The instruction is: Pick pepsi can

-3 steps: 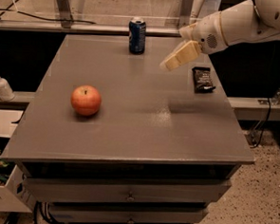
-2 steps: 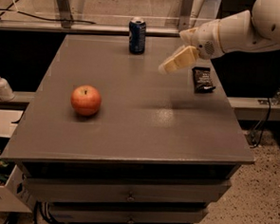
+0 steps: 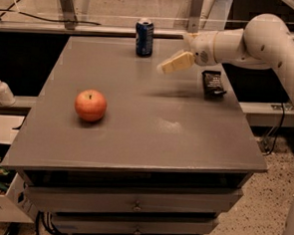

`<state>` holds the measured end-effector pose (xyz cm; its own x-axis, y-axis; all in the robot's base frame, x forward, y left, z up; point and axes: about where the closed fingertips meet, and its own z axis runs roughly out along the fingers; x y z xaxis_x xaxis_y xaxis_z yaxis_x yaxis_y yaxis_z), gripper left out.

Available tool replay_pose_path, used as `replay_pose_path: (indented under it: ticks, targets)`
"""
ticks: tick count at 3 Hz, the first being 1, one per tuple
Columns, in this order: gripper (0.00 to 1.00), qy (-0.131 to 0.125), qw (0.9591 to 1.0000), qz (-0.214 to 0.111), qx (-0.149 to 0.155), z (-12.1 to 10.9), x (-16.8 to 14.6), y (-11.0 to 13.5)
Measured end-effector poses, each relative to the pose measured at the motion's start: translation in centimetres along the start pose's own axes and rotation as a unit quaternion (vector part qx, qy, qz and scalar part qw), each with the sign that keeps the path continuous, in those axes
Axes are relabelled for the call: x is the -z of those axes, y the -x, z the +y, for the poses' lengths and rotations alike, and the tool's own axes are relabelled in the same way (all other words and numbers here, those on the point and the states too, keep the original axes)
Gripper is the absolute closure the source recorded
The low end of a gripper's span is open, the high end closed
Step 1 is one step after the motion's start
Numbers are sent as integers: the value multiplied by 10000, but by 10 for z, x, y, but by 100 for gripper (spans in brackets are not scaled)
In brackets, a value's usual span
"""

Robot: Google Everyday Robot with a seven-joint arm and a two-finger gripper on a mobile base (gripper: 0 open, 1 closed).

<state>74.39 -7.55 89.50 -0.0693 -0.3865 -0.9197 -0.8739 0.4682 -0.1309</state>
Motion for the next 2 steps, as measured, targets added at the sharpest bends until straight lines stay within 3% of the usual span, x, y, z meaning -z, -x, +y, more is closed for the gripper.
replay_pose_path:
  ticks: [2]
  targets:
    - [0, -140, 9995, -269, -124, -34, -66, 10]
